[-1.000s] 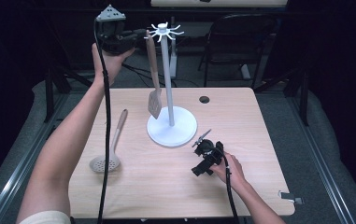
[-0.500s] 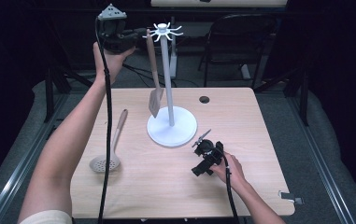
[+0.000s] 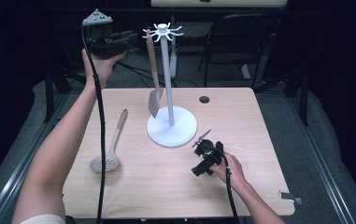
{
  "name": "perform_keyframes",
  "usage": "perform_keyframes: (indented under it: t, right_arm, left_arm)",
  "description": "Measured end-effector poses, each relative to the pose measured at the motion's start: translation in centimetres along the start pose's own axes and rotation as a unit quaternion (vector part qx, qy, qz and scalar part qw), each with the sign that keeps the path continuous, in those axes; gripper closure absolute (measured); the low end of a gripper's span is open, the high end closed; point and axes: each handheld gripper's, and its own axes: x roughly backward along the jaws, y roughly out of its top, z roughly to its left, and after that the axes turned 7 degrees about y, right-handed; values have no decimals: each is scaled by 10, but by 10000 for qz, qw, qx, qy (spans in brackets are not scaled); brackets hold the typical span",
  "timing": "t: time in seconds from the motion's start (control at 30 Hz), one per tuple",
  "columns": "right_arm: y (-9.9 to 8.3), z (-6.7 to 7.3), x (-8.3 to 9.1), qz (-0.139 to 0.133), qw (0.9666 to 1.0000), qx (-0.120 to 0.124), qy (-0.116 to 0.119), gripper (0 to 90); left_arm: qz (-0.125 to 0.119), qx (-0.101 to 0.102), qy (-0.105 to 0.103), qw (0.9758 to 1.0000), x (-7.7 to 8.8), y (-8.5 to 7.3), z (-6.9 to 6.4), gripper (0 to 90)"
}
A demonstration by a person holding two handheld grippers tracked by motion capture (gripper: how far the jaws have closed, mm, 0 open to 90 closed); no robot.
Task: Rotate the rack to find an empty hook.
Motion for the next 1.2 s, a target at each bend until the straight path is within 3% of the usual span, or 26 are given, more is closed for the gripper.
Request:
perform_keyframes:
  t: [0.17,0.27,0.3,0.33,0.53,0.8,1.03,1.2]
  right_arm:
    - [0,0,0,23,10000,-2,22,0]
    - [2,-1,1,182,9998,97,29,0]
    - [2,-1,1,168,9998,86,29,0]
    - [0,1,-2,-45,10000,-63,26,0]
    - [0,0,-1,44,10000,0,31,0]
    - [1,0,1,127,9999,60,17,0]
    - [1,1,-1,80,10000,20,54,0]
    - [1,1,-1,130,9999,61,30,0]
  left_arm:
    - [273,130,164,9994,-3,-16,7,500]
    - [411,179,251,9987,-6,-25,11,398]
    - [485,178,265,9983,-8,-30,12,372]
    - [536,175,309,9979,-10,-34,12,341]
    - [896,50,569,9943,-18,-56,14,185]
    - [1351,23,748,9880,-25,-89,17,100]
    - [1753,-143,989,9794,-25,-126,16,43]
    - [1948,-51,1043,9753,-21,-150,20,19]
